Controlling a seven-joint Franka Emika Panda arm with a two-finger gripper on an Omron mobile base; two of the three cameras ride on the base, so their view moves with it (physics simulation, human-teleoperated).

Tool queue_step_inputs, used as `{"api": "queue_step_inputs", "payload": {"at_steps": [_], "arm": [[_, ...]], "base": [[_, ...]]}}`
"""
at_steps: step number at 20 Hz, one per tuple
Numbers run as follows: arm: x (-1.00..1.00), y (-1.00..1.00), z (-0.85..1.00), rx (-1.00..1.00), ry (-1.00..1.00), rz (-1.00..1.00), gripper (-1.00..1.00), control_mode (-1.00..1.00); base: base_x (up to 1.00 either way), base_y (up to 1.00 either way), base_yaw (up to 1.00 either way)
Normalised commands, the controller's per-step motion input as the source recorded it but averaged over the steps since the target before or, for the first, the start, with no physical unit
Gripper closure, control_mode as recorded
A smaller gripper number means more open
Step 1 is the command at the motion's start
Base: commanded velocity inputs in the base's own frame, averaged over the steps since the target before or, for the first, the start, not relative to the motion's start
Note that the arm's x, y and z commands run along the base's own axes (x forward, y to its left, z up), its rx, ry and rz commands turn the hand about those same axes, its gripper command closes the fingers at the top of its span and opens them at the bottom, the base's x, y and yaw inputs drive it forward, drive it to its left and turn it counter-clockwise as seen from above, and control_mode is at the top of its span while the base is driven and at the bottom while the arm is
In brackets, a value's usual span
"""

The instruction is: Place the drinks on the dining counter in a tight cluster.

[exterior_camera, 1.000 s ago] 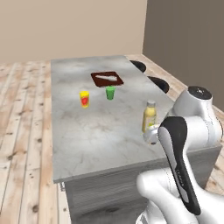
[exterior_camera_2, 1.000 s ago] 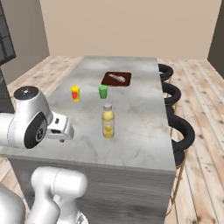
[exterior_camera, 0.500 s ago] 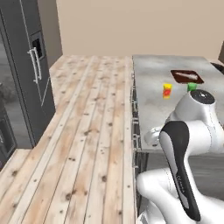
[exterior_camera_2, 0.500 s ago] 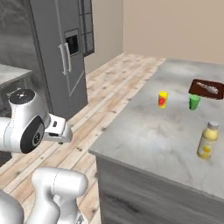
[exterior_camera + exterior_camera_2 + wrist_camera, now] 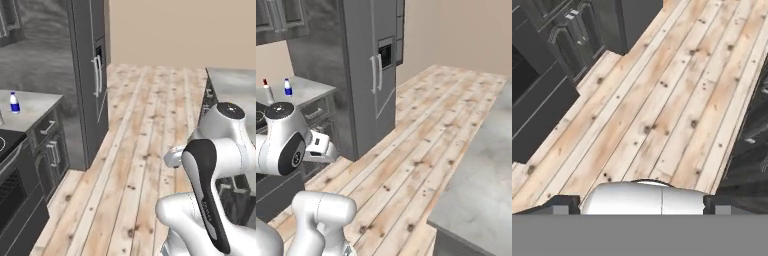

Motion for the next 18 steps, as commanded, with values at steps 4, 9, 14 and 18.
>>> {"api": "queue_step_inputs", "payload": {"at_steps": [4,9,14,18], "arm": [[0.0,0.0,0.0,0.0,0.0,0.0,-1.0,1.0],[0.0,0.0,0.0,0.0,0.0,0.0,-1.0,1.0],[0.0,0.0,0.0,0.0,0.0,0.0,-1.0,1.0],[0.0,0.0,0.0,0.0,0.0,0.0,-1.0,1.0]], "base": [[1.0,0.79,-0.06],[1.0,0.72,0.13],[0.99,0.16,0.75],[0.75,-0.02,0.96]]}}
